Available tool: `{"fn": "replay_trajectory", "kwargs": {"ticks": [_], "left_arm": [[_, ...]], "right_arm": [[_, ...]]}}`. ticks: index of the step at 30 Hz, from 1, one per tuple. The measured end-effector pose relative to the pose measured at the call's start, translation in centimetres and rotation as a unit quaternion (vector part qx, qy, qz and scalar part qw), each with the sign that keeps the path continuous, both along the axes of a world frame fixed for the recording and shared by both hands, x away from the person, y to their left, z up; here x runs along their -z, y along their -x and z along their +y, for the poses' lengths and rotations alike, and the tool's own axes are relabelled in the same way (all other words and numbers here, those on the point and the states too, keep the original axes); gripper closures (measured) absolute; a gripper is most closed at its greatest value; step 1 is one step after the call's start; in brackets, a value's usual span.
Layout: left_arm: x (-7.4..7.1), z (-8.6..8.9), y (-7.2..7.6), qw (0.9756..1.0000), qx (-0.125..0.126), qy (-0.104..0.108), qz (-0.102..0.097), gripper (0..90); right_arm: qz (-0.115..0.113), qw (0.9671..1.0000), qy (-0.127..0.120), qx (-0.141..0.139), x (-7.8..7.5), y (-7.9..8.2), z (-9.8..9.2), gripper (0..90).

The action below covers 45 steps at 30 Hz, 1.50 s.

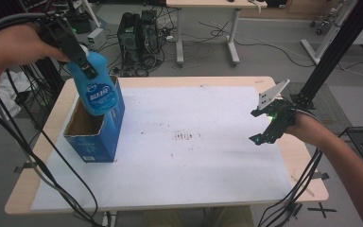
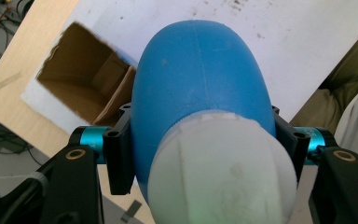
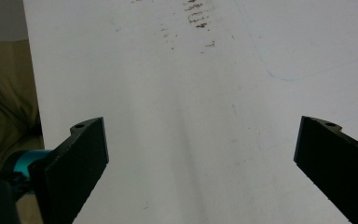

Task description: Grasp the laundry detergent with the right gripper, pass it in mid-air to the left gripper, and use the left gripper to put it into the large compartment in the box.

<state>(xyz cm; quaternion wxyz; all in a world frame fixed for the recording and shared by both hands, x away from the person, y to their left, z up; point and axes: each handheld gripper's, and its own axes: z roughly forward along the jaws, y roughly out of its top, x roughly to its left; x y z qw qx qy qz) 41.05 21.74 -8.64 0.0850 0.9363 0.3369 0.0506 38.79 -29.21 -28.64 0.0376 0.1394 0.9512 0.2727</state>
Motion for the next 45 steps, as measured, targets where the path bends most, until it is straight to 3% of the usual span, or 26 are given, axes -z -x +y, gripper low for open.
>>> {"fn": "replay_trajectory", "kwargs": {"ticks": [2, 3, 4, 6, 13, 14, 15, 16, 18, 25, 26, 34, 35, 38, 39, 41, 42, 45], "left_arm": [[-0.1, 0.3, -0.1, 1.0, 0.004, -0.007, 0.003, 37.8], [0.1, 1.0, -0.3, 0.9999, -0.009, -0.002, 0.005, 37.8], [0.2, 1.2, -0.4, 0.9999, -0.008, -0.005, 0.006, 37.8], [0.3, 1.9, -0.7, 0.9998, -0.009, -0.013, 0.01, 37.8], [1.1, 3.2, -1.6, 0.9995, -0.025, -0.016, 0.011, 37.8], [1.2, 3.4, -1.7, 0.9995, -0.024, -0.017, 0.013, 37.8], [1.3, 3.5, -1.9, 0.9995, -0.019, -0.021, 0.014, 37.8], [1.4, 3.5, -1.9, 0.9995, -0.019, -0.02, 0.013, 37.8], [1.7, 3.6, -1.9, 0.9996, -0.011, -0.022, 0.015, 37.8], [2.9, 3.8, -2.1, 0.9997, -0.004, -0.023, 0.01, 37.8], [3.0, 3.9, -2.3, 0.9994, 0.005, -0.031, 0.013, 37.8], [6.1, 4.3, -2.6, 0.9997, 0.005, -0.021, 0.011, 37.8], [6.3, 4.4, -2.8, 0.9991, 0.02, -0.033, 0.017, 37.8], [7.6, 4.4, -3.1, 0.999, 0.022, -0.035, 0.02, 37.8], [8.1, 4.4, -3.1, 0.9993, 0.014, -0.027, 0.019, 37.8], [8.8, 4.5, -3.3, 0.9985, 0.028, -0.037, 0.029, 37.8], [9.4, 4.4, -3.3, 0.9992, 0.016, -0.026, 0.025, 37.8], [10.4, 4.4, -3.6, 0.9985, 0.03, -0.036, 0.028, 37.8]], "right_arm": [[-0.001, 1.0, 0.001, 0.0, 0.0, 0.0, 0.1, 1.9], [0.003, 1.0, 0.001, 0.0, 0.0, -0.1, 0.1, 1.9], [-0.012, 0.9999, 0.0, -0.005, 0.1, -0.3, 0.2, 1.9], [-0.016, 0.9998, 0.0, -0.007, 0.1, -0.4, 0.4, 1.9], [-0.015, 0.9999, 0.001, -0.006, 0.3, -0.8, 0.7, 1.9], [-0.015, 0.9999, 0.004, -0.005, 0.3, -0.8, 0.7, 1.9], [0.001, 1.0, 0.007, 0.0, 0.3, -0.7, 0.7, 1.9], [-0.015, 0.9999, 0.005, -0.005, 0.3, -0.9, 0.6, 1.9], [0.003, 1.0, 0.007, 0.004, 0.3, -0.7, 0.6, 1.9], [-0.003, 1.0, 0.005, 0.003, 0.2, -0.6, 0.7, 1.9], [-0.004, 1.0, 0.004, 0.001, 0.2, -0.5, 0.8, 1.9], [-0.004, 1.0, 0.008, -0.001, 0.1, -0.2, 0.7, 1.9], [-0.008, 0.9999, 0.007, -0.003, 0.1, -0.3, 0.6, 1.9], [-0.002, 1.0, 0.004, 0.002, 0.0, -0.1, 0.5, 1.9], [-0.008, 1.0, 0.006, -0.001, 0.0, -0.2, 0.5, 1.9], [-0.024, 0.9997, 0.003, -0.004, 0.0, -0.3, 0.4, 1.9], [-0.026, 0.9996, 0.001, -0.007, 0.1, -0.4, 0.4, 1.9], [-0.023, 0.9997, 0.0, -0.005, 0.2, -0.4, 0.4, 1.9]]}}
